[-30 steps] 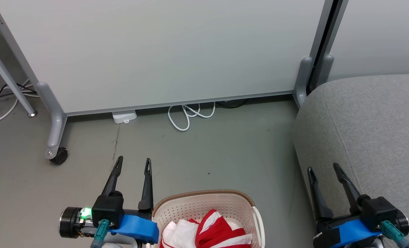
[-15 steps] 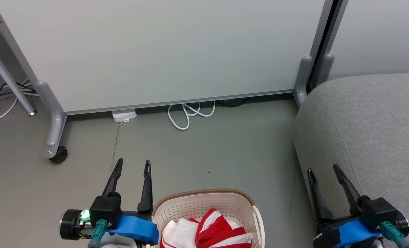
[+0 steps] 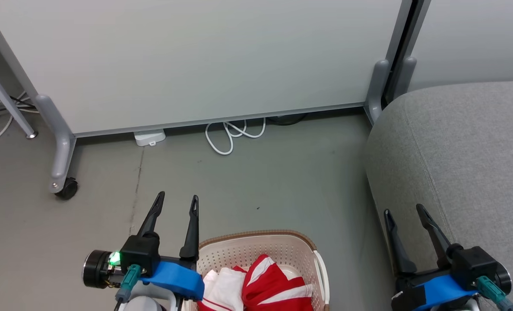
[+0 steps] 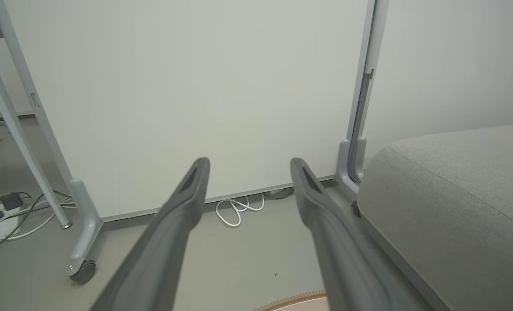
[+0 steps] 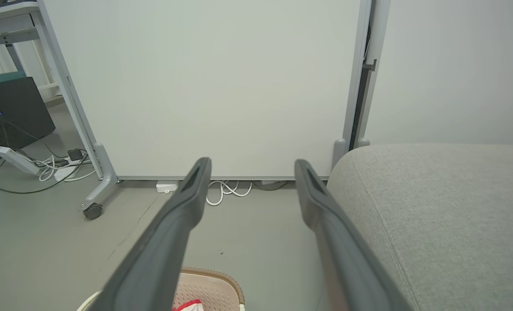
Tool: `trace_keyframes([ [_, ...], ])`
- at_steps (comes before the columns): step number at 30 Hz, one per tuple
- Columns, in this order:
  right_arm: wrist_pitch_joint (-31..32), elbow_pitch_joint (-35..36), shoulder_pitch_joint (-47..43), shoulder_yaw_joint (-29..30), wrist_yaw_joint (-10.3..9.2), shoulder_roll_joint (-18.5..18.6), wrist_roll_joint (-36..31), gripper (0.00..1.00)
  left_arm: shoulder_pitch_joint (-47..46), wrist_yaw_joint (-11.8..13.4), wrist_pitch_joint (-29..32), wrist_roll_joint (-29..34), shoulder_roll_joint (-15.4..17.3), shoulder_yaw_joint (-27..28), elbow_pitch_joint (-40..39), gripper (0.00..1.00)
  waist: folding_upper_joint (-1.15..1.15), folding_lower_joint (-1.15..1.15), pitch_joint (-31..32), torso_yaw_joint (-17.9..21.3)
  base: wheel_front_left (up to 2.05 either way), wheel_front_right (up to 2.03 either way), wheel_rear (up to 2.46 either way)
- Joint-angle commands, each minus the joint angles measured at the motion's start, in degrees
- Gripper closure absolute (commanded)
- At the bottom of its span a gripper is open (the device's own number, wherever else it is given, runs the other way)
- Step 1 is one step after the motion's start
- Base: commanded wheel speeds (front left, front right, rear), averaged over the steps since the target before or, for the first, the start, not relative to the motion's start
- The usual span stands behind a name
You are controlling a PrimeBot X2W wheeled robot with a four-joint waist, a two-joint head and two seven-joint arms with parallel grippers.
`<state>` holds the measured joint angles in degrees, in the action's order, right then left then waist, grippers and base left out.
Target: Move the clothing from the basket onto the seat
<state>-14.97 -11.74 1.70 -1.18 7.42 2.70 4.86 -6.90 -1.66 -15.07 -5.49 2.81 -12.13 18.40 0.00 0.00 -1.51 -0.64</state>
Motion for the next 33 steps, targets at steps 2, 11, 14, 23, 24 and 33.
trace_keyframes([
  [2,-0.34,0.41,0.89,-0.17,0.13,0.33,-0.29,0.00,-2.35,-1.23,-0.16,0.75,0.15,-0.63,1.75,0.00,0.00,0.00,-1.45,1.08,0.00,0.00,0.00],
  [11,-0.32,1.80,4.43,-0.99,0.13,0.32,-0.91,0.00,-10.57,-4.32,-0.17,3.14,1.10,-3.70,11.01,0.00,0.00,0.00,-8.20,5.65,0.00,0.00,0.00],
  [14,-0.30,2.37,6.51,-1.52,0.13,0.48,-0.77,0.00,-13.76,-4.94,-0.16,3.87,1.61,-5.29,14.79,0.00,0.00,0.00,-11.59,7.25,0.00,0.00,0.00],
  [23,-0.29,4.36,12.92,-3.12,0.13,0.70,0.43,0.00,-23.06,-5.80,-0.16,5.66,3.25,-11.76,28.25,0.00,0.00,0.00,-21.11,11.92,0.00,0.00,0.00],
  [24,-0.30,4.61,13.57,-3.35,0.13,0.70,0.66,0.00,-24.03,-5.85,-0.16,5.90,3.47,-12.50,30.12,0.00,0.00,0.00,-22.22,12.42,0.00,0.00,0.00],
  [33,-0.29,7.19,18.85,-5.20,0.12,0.55,1.75,0.00,-33.07,-5.76,0.03,5.04,4.16,-20.17,45.32,0.00,0.00,0.00,-31.75,15.74,0.00,0.00,0.00],
])
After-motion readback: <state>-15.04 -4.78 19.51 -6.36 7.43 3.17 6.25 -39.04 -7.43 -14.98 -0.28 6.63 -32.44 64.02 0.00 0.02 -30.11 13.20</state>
